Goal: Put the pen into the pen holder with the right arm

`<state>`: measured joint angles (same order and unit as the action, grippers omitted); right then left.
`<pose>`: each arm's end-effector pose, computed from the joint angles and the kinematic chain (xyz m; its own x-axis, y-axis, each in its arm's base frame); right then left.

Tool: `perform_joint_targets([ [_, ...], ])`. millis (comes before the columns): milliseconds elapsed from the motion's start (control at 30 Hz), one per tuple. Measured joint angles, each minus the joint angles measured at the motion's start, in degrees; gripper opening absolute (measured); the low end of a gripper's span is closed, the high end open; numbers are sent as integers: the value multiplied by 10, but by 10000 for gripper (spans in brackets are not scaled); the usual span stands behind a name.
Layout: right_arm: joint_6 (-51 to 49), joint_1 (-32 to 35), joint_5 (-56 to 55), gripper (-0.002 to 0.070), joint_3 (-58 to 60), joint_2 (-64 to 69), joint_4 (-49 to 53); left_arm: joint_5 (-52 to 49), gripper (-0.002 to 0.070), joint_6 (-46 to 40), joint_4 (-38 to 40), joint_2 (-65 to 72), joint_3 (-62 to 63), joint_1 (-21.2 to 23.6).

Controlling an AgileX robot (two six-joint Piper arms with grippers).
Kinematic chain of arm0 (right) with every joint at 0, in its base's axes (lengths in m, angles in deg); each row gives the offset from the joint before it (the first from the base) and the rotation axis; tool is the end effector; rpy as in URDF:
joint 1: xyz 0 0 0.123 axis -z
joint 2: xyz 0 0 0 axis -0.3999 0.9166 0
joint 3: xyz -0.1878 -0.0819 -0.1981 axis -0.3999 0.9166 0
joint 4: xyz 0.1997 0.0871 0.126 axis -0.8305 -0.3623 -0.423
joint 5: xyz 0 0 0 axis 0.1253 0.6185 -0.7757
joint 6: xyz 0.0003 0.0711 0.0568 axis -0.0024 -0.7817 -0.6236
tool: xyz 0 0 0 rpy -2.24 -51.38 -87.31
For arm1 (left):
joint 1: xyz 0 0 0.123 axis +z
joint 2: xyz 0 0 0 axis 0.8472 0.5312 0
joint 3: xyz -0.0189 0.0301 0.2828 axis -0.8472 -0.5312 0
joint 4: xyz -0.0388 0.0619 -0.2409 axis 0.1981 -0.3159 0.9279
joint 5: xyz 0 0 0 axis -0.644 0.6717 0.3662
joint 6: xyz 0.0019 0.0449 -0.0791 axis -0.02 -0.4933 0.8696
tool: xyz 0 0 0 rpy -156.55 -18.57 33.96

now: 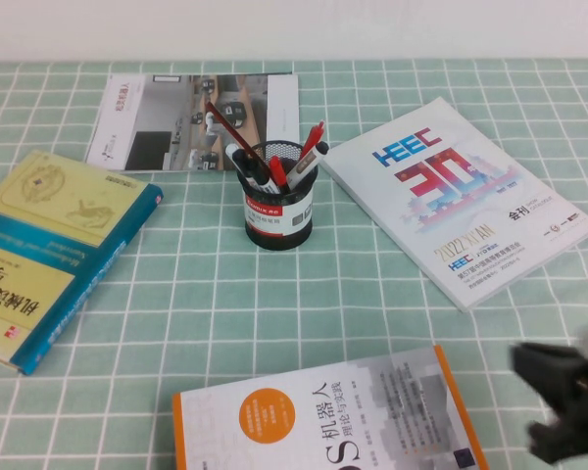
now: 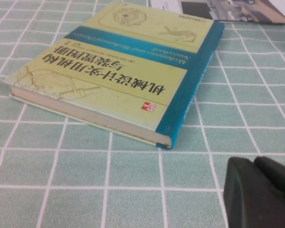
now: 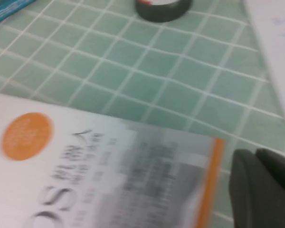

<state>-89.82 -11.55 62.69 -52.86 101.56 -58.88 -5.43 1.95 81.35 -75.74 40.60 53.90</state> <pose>0.1345 0.0946 0.2378 -0.4872 -0.1578 -0.8589 -0.5075 0.8516 0.1314 0.0520 -0.0050 0.1722 -0.3024 -0.0150 -0.9531 0.0730 0.9966 -0.0388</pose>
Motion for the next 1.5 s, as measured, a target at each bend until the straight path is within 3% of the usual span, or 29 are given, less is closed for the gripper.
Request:
perform_joint_targets([
  [133, -5, 66, -81, -19, 103, -75, 0, 0, -4, 0, 0, 0, 0, 0],
  [267, -6, 153, -95, -19, 182, -190, 0, 0, -4, 0, 0, 0, 0, 0],
  [567, -6, 294, 8, -19, 224, -417, 3, 0, -4, 0, 0, 0, 0, 0],
  [867, -6, 303, 126, -19, 224, -499, 30, 0, -4, 0, 0, 0, 0, 0],
  [1500, -6, 303, 137, -19, 225, -502, 36, 0, -4, 0, 0, 0, 0, 0],
])
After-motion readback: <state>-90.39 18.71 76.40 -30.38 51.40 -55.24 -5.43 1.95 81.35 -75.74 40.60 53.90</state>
